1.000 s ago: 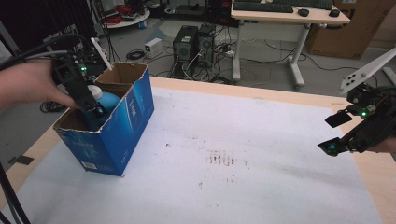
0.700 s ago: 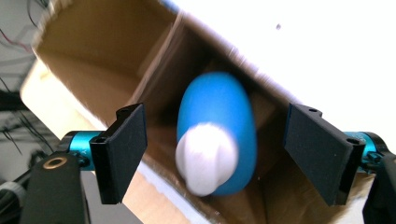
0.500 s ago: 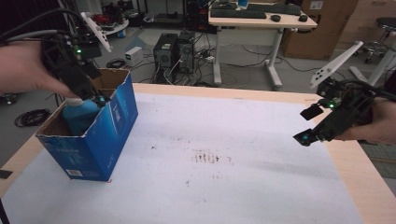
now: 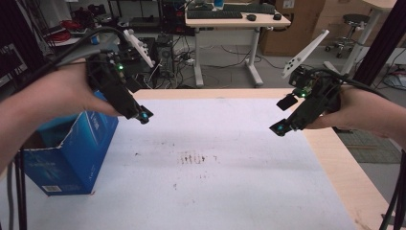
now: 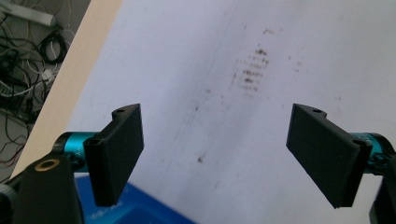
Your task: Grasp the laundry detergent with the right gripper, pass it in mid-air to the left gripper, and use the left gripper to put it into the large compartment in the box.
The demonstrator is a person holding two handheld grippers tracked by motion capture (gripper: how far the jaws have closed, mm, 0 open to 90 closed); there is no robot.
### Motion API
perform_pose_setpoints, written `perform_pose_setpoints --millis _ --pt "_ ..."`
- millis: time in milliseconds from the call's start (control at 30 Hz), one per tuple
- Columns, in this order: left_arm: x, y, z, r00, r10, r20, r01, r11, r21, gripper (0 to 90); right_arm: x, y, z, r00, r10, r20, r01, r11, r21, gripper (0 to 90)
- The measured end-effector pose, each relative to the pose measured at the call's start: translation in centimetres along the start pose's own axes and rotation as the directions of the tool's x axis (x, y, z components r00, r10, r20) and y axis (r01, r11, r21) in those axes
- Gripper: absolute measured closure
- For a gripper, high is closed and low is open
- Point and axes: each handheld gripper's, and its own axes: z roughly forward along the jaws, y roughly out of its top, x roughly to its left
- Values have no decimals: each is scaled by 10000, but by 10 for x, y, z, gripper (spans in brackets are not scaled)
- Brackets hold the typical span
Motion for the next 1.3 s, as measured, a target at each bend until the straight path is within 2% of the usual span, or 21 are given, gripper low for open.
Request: perform_pose_setpoints --millis 167,333,500,700,1100,1133,1200,1300 --pt "-13 9 22 9999 137 59 -135 9995 -301 190 3 -3 0 10000 -34 -28 34 10000 -25 115" --pt "-22 10 43 9997 134 197 -128 9995 -273 191 6 -4 3 9999 -139 -102 138 9999 -104 115" --pt "-26 10 54 9996 17 268 -11 9997 -255 191 9 -2 6 9992 -349 -185 347 9993 -97 114" --pt "-27 9 60 9997 61 234 -59 9999 -107 191 10 0 10 9982 -562 -209 561 9984 -51 115" --pt "-28 6 64 9998 -140 153 143 9998 -144 191 9 -2 13 9980 -579 -270 577 9983 -75 115" --pt "-27 6 64 9998 -50 166 51 10000 -68 191 9 -2 14 9978 -603 -282 602 9982 -58 115" --pt "-28 5 65 9998 -151 160 153 9998 -106 191 9 -2 14 9977 -609 -294 608 9981 -32 115" --pt "-27 5 65 9999 -87 139 88 9999 -61 191 9 -1 15 9978 -587 -308 586 9983 -49 115"
